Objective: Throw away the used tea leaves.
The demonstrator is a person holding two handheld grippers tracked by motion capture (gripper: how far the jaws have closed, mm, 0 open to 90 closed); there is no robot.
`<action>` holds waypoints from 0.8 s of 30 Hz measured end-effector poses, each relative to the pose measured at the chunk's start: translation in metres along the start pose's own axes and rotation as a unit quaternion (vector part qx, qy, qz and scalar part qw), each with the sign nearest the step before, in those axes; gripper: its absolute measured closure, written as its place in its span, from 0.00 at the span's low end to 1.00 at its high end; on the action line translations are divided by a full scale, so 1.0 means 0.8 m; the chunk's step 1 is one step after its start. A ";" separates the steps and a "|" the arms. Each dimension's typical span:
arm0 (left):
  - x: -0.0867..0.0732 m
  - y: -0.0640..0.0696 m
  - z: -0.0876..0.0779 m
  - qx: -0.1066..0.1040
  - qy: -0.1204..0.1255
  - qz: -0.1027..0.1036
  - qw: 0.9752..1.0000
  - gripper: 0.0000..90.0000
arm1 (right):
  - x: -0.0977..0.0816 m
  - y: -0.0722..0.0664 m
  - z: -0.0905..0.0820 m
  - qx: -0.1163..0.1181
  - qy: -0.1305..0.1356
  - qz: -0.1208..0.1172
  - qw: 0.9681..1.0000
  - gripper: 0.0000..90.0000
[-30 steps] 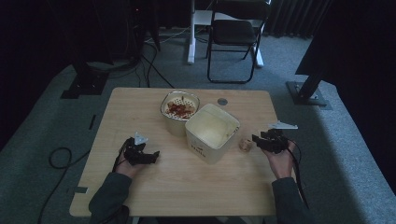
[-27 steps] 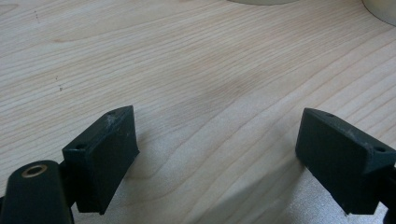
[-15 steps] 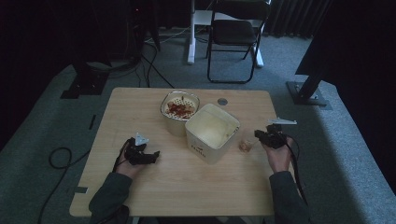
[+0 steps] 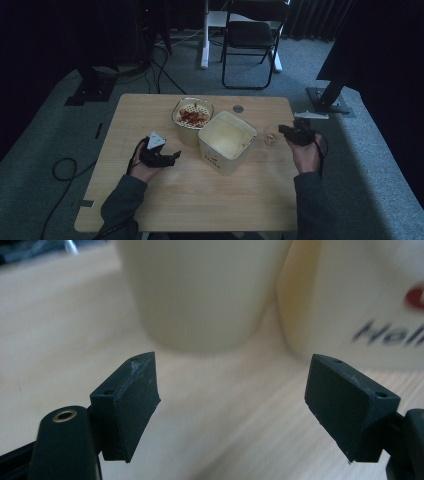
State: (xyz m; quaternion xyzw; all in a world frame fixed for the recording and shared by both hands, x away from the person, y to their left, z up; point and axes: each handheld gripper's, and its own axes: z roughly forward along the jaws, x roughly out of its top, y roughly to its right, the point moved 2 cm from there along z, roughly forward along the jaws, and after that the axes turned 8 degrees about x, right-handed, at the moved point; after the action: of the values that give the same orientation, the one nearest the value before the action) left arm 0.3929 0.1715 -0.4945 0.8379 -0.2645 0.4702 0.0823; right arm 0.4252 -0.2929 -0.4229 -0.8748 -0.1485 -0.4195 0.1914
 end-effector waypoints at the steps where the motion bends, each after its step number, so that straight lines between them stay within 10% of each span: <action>1: 0.009 0.000 -0.001 0.003 0.007 0.004 1.000 0.24 | 0.007 -0.001 -0.004 -0.001 0.003 -0.002 1.000 0.95; 14: 0.096 0.010 0.002 -0.006 0.075 0.029 0.997 0.21 | 0.118 -0.050 -0.024 0.018 0.031 -0.047 0.998 0.95; 24: 0.138 0.038 0.021 -0.007 0.095 0.055 0.994 0.19 | 0.158 -0.108 -0.001 0.055 0.027 -0.078 0.995 0.95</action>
State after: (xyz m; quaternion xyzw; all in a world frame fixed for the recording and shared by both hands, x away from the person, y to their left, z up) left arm 0.4358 0.0992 -0.4147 0.7730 -0.3045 0.5496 0.0874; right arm 0.4642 -0.2046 -0.3045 -0.8368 -0.2342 -0.4483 0.2098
